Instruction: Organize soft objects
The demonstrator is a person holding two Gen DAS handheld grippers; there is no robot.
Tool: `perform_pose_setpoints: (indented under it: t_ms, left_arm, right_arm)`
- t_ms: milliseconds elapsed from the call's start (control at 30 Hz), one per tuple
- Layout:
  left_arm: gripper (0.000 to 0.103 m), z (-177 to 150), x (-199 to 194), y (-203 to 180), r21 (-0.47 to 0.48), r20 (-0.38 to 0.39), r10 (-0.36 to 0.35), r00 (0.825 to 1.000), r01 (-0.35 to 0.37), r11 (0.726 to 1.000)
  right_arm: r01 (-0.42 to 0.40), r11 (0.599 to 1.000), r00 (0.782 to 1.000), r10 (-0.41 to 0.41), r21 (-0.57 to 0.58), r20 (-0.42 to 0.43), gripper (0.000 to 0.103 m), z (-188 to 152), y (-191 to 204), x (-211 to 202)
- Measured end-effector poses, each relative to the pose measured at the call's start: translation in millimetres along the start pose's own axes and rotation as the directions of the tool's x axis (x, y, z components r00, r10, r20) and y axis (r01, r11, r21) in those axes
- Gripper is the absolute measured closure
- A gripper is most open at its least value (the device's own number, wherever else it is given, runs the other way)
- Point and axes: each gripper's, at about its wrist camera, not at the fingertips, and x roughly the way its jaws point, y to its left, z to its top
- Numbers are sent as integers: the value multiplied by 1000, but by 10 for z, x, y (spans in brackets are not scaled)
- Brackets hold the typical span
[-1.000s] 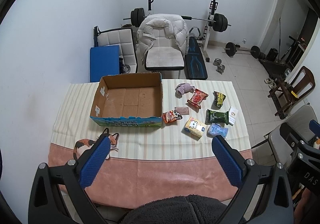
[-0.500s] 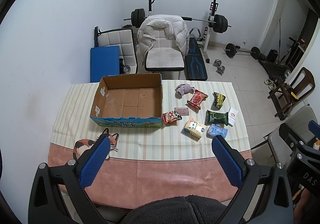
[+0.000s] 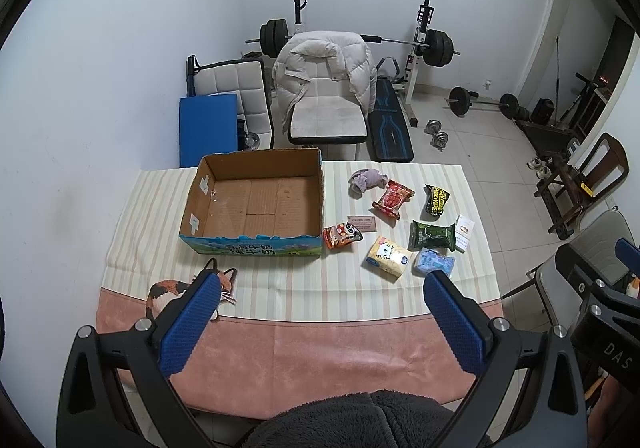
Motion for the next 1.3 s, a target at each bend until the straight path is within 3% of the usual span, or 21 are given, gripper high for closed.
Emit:
perform_pose_setpoints:
  t_ms: [1000,1167,1233,1300]
  left_arm:
    - [0,133,-85,-86,-10,-2,-11,1000,11,1000]
    - [0,350,383,-151,-28,-95,-52,994,50,998]
    - [0,419,804,-172,-62,-184,-98,978,88,994]
    - [0,437,1207,-188,-112,-270,-156,950,130,985]
  right_arm:
    - [-10,1000,1000,10,10,-1,0,1,-2,19]
    - [-48,997,997,52,64,-55,0,107,-157,361]
    - [-65,996,991,72,65,-112,0,165,-254,726]
    - [-32,997,980,46,77,-193,0,171,-382,1219]
